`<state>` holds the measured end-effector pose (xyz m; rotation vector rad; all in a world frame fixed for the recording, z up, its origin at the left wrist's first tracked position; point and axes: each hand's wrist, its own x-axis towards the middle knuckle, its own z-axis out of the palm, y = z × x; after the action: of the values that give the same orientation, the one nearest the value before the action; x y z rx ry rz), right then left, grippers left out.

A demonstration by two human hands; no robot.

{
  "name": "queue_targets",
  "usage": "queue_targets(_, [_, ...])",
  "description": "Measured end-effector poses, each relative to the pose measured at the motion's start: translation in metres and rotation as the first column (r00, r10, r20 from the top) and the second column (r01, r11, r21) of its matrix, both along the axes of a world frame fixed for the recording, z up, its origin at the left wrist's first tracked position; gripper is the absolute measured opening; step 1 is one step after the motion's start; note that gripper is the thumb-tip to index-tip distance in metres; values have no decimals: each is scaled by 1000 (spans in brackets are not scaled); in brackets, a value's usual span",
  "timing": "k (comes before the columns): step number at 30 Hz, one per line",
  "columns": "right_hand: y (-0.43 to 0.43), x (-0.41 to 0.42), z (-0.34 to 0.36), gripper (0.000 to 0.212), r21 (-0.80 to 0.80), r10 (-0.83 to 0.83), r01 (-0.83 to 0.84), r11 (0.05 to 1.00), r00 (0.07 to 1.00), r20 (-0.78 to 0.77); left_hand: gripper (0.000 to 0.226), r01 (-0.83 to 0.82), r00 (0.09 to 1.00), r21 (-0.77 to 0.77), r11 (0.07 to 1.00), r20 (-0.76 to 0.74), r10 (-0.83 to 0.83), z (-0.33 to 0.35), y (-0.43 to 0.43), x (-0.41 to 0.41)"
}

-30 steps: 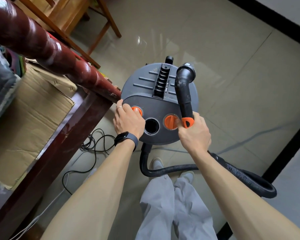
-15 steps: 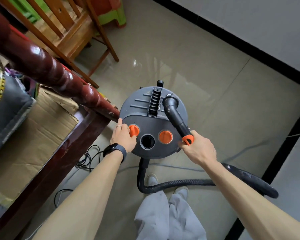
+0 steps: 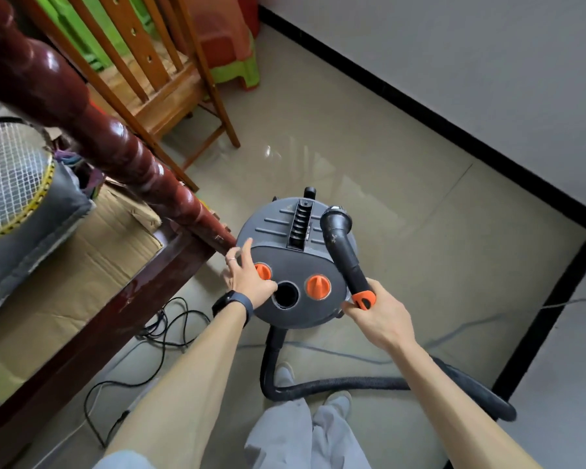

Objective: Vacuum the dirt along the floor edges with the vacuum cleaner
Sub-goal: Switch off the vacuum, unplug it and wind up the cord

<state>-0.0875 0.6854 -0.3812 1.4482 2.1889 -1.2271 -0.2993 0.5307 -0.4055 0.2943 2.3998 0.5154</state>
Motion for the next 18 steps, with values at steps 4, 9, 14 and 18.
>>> queue_targets(4, [13, -23, -15, 94, -68, 85, -82, 994, 995, 42, 89, 29, 1000, -75, 997, 6, -29, -7, 1, -19])
queue_targets(9, [23, -37, -25, 64, -108, 146, -136, 985, 985, 94, 80, -10, 999, -21, 1000, 38, 11, -6, -3, -9])
queue_targets(14, [29, -15, -24, 39, -56, 61, -56, 997, 993, 98, 81, 6, 996, 22, 1000, 88, -8, -3, -8, 19])
queue_targets(18, [43, 2, -14, 23, -68, 40, -32, 997, 991, 130, 89, 104, 968, 25, 994, 226, -107, 2, -10, 28])
